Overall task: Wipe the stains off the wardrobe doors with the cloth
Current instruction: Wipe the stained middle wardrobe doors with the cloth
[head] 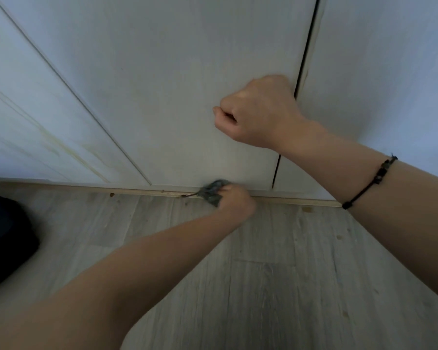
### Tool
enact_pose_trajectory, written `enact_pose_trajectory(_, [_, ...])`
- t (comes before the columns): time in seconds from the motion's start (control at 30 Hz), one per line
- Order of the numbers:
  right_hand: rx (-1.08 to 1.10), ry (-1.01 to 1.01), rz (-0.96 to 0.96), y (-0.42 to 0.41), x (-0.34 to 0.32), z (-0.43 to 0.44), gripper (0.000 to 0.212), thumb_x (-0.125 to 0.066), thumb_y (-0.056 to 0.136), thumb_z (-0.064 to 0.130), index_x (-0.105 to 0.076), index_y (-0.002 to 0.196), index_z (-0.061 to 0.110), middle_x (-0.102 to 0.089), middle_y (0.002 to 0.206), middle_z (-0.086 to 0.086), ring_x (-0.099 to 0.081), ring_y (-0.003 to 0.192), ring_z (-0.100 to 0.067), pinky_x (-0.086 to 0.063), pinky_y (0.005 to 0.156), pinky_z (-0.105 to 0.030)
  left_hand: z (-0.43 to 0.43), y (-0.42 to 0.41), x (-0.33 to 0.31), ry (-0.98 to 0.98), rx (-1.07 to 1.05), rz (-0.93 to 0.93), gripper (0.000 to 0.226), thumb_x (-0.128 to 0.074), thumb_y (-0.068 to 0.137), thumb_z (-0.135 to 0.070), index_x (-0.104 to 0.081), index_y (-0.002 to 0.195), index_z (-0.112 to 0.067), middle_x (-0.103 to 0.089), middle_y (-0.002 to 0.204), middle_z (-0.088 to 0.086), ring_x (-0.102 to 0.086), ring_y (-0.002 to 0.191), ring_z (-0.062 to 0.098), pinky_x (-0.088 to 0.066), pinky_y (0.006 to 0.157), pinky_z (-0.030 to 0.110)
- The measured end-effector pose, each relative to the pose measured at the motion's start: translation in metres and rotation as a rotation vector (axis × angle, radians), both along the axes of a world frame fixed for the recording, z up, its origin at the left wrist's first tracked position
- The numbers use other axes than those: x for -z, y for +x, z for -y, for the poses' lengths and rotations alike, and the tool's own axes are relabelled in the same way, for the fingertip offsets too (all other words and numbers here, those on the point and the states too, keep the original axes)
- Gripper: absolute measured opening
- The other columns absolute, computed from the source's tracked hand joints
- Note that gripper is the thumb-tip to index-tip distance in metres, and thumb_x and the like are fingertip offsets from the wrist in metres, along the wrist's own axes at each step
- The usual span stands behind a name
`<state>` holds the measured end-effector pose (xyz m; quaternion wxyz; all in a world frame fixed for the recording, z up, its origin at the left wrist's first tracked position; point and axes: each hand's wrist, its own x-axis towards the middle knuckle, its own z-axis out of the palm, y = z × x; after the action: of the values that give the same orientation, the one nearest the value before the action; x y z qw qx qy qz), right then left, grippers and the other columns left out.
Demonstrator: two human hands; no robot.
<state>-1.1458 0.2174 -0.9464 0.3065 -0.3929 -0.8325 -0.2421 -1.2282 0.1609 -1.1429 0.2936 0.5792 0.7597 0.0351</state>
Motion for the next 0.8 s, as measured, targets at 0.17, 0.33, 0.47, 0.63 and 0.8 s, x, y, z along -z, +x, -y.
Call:
enact_pose_trajectory(0.17, [-0.047,-0.038,0.03,0.005,-0.002,0.001,0.046,-0.052,0.09,0.027,-0.038,0.048,0.013,-0.021,0.044,0.006,-0.025,0.037,-0.022,-0.015,0.053,-0.018,0.005,0.035,-0.004,-0.096,-0.022,0.264,0.052,-0.052,0.096,-0.018,-0.043,0.138,0.012,-0.042,0.143,0.031,-0.046,0.13,0.044,-0.04,0.105,0.047])
enact_pose_trajectory(0.33, [-0.07,0.0,0.041,0.008,-0.001,0.001,0.043,-0.049,0.089,0.031,-0.034,0.051,0.016,-0.018,0.048,0.006,-0.022,0.04,-0.021,-0.013,0.055,-0.017,-0.011,-0.048,0.009,-0.051,-0.076,-0.05,0.044,-0.047,0.097,-0.013,-0.05,0.134,0.011,-0.044,0.138,0.037,-0.047,0.124,0.051,-0.044,0.1,0.055])
enact_pose_trajectory(0.47, [-0.061,-0.004,0.014,0.005,0.001,0.0,0.043,-0.048,0.089,0.031,-0.032,0.052,0.016,-0.02,0.047,0.005,-0.022,0.04,-0.021,-0.01,0.056,-0.017,-0.044,-0.141,0.015,-0.086,-0.161,-0.407,0.044,-0.037,0.099,-0.004,-0.045,0.136,0.018,-0.037,0.137,0.048,-0.039,0.126,0.063,-0.038,0.098,0.073])
enact_pose_trajectory(0.63, [-0.141,-0.048,-0.02,0.012,-0.001,0.006,0.045,-0.055,0.089,0.025,-0.03,0.052,0.017,-0.019,0.046,0.004,-0.022,0.038,-0.023,-0.014,0.052,-0.02,-0.041,-0.104,-0.006,-0.03,-0.191,-0.287,0.055,-0.041,0.095,-0.014,-0.039,0.137,0.021,-0.03,0.144,0.046,-0.032,0.134,0.06,-0.032,0.11,0.063])
enact_pose_trajectory(0.8, [-0.181,-0.063,-0.042,0.026,0.008,0.026,0.045,-0.055,0.093,0.025,-0.029,0.055,0.02,-0.021,0.047,0.005,-0.021,0.04,-0.021,-0.019,0.05,-0.022,-0.004,0.056,0.004,-0.004,0.021,-0.03,0.061,-0.022,0.087,-0.011,-0.043,0.131,0.024,-0.035,0.13,0.054,-0.04,0.118,0.065,-0.033,0.102,0.068])
